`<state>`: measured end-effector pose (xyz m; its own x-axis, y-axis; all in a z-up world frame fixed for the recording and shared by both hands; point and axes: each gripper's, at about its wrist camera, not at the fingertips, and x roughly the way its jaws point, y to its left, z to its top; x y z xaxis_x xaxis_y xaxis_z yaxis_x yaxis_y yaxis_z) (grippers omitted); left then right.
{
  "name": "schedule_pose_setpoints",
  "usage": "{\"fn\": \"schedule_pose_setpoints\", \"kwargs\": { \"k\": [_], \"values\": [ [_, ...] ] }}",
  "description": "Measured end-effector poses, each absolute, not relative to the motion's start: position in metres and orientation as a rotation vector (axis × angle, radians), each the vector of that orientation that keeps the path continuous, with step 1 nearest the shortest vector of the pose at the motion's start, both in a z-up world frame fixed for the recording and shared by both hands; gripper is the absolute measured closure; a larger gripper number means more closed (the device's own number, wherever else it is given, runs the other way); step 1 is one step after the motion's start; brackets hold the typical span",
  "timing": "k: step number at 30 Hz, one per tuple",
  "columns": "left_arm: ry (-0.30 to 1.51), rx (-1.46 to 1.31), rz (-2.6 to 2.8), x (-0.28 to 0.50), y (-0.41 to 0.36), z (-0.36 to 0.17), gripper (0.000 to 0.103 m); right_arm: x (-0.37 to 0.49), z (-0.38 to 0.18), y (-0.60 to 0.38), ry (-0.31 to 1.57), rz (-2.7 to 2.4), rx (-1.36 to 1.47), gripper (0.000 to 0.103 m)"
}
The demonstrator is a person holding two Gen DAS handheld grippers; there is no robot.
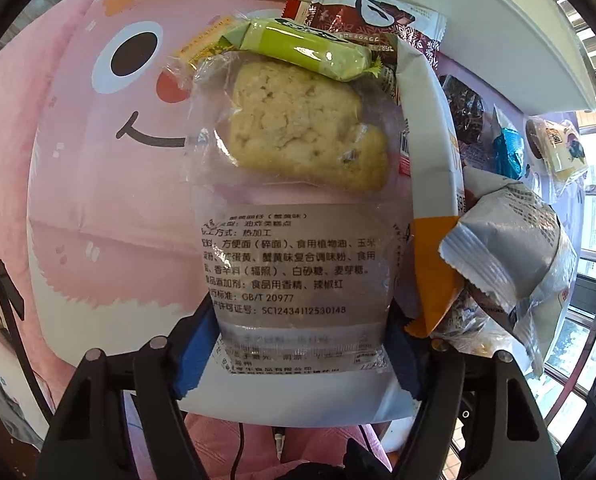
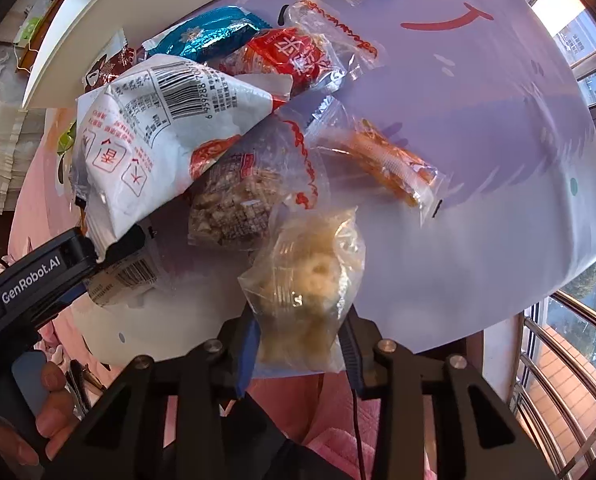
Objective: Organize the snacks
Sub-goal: 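Carry the cracker bag into the basket with the left tool while the right tool drops the puff bag in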
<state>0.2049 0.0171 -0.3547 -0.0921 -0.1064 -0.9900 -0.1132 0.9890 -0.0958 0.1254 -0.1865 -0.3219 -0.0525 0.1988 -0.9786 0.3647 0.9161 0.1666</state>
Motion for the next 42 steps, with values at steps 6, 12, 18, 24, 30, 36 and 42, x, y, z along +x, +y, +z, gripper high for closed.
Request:
{"fn": "schedule_pose_setpoints", "kwargs": {
  "k": [6, 12, 18, 24, 30, 36, 42],
  "values": [
    [1.702, -0.200, 0.016, 0.204, 0.041, -0.369, 0.031, 0.118, -0.311, -0.178, 1.623, -0.169, 0.461, 0.068],
    [1.713, -0.194, 0.022, 0.201, 0.063, -0.372, 0.032, 0.112, -0.295, -0.161, 1.600, -0.184, 0.477, 0.068],
    [1.674, -0.189, -0.009, 0.205, 0.090, -0.357, 0.032, 0.112, -0.281, -0.139, 1.566, -0.193, 0.493, 0.068],
    [1.599, -0.181, -0.059, 0.206, 0.110, -0.328, 0.032, 0.119, -0.254, -0.110, 1.511, -0.193, 0.502, 0.068],
    [1.491, -0.177, -0.128, 0.213, 0.135, -0.257, 0.032, 0.134, -0.218, -0.088, 1.405, -0.207, 0.491, 0.068],
    [1.369, -0.187, -0.200, 0.225, 0.148, -0.201, 0.032, 0.137, -0.188, -0.078, 1.306, -0.207, 0.491, 0.068],
    [1.266, -0.186, -0.266, 0.236, 0.140, -0.168, 0.032, 0.146, -0.160, -0.080, 1.216, -0.197, 0.481, 0.069]
  ]
}}
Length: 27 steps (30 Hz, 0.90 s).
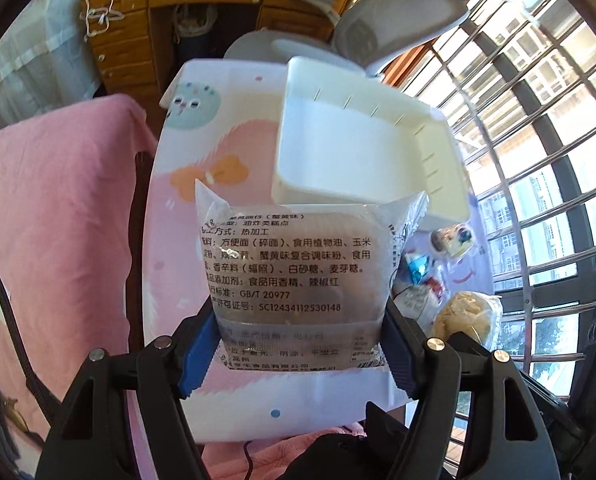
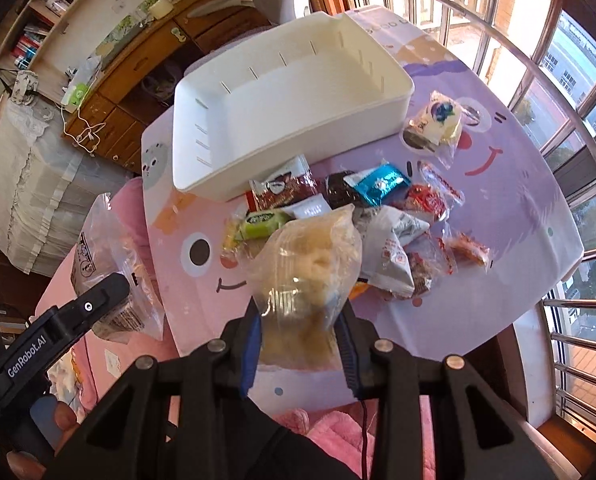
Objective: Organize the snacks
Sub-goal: 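Carry the cracker bag into the basket with the left tool while the right tool drops the puff bag in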
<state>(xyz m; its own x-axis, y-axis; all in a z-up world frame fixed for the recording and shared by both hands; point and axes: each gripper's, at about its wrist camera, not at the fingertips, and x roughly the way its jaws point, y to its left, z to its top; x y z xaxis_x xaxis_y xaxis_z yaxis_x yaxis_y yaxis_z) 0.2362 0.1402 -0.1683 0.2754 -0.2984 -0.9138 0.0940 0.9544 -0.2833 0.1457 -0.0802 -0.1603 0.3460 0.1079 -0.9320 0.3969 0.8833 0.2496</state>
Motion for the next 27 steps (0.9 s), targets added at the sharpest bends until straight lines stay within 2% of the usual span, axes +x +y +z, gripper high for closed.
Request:
{"fn": "schedule_pose_setpoints", "kwargs": {
  "k": [11, 27],
  "values": [
    [1.076, -0.185, -0.366, 0.262, 0.120, -0.130, 0.031, 0.186, -0.130, -0.096, 1.041, -0.122, 0.435, 0.069],
    [1.046, -0.217, -0.319, 0.340, 0.060, -0.175, 0.031, 0.265, -0.148, -0.152, 0.905, 0.006, 0.252, 0.069]
  ]
}}
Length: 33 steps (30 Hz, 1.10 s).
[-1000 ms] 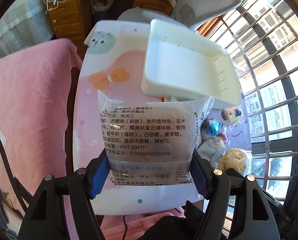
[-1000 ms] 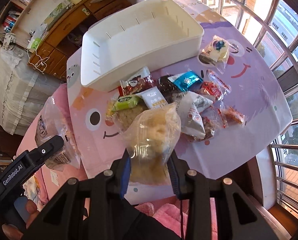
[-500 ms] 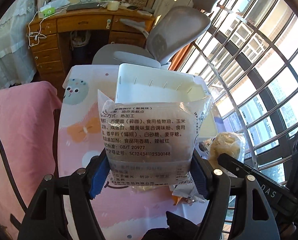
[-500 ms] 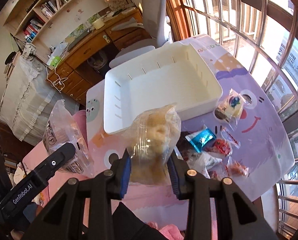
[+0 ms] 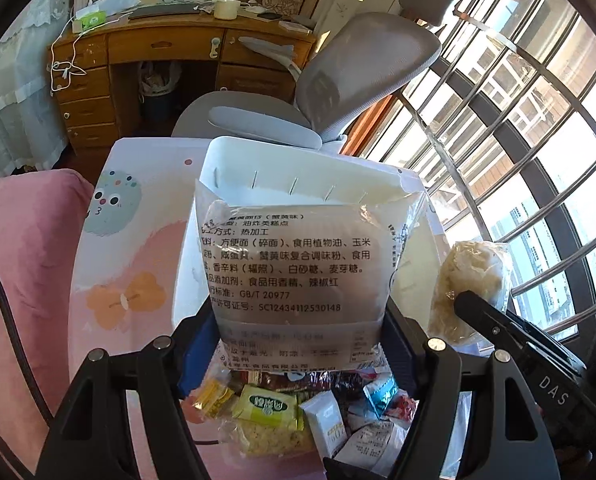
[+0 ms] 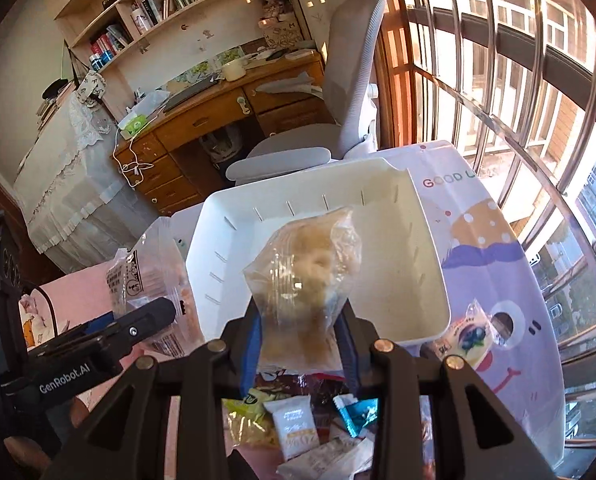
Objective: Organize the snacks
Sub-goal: 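Carry the cracker bag into the basket with the left tool while the right tool drops the puff bag in, then open both tools and lift them away from the basket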
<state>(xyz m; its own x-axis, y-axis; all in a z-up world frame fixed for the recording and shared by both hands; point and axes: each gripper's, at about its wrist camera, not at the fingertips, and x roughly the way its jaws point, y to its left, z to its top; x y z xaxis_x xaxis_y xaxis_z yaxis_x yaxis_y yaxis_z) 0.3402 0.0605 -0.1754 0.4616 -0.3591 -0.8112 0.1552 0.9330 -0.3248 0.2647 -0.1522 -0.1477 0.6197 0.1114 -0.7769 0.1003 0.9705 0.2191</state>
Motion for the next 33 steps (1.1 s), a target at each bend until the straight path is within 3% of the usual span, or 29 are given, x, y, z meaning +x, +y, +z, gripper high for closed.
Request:
{"fn": "schedule_pose_setpoints", "kwargs": {
  "k": [9, 14, 33],
  "values": [
    [1.118, -0.235, -0.285, 0.368, 0.033, -0.198, 0.027, 0.294, -0.186, -0.187, 0.999, 0.038, 0.370, 0.067],
    [1.081, -0.200, -0.297, 0.363, 0.023, -0.189, 0.019, 0.297, -0.193, -0.195, 1.016, 0.037, 0.390, 0.062],
    [1.001, -0.164, -0.434, 0.290, 0.025, -0.135, 0.014, 0.224, -0.149, -0.184, 0.913, 0.005, 0.374, 0.052]
  ]
}}
